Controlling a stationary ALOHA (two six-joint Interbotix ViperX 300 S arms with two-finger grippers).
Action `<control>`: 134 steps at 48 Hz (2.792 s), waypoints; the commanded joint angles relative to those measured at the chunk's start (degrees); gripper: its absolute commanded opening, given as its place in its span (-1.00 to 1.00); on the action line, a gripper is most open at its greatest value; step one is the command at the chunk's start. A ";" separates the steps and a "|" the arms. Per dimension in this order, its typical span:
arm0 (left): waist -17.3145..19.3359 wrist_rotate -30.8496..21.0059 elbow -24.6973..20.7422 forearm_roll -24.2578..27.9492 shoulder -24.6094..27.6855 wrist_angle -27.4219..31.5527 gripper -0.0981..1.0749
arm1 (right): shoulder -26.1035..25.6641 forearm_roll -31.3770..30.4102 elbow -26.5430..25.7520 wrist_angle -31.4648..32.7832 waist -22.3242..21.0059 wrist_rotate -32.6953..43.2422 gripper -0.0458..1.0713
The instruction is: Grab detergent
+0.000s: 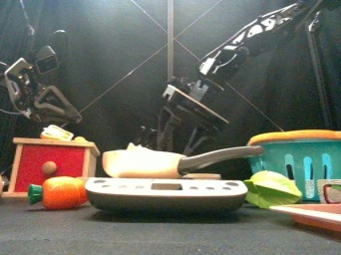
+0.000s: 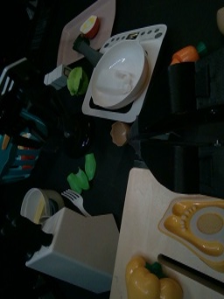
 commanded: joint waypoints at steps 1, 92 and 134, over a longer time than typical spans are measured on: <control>0.18 0.09 -0.79 0.00 0.09 -0.18 0.01 | -3.16 -0.09 -0.70 -1.58 2.02 -0.18 0.90; 0.26 0.09 -0.79 0.09 0.09 -0.18 0.01 | 8.53 19.78 -14.24 10.99 13.01 -44.38 0.89; 0.79 0.09 -0.79 0.09 0.09 -0.18 0.01 | 10.55 21.53 -12.22 7.82 11.51 -44.38 0.87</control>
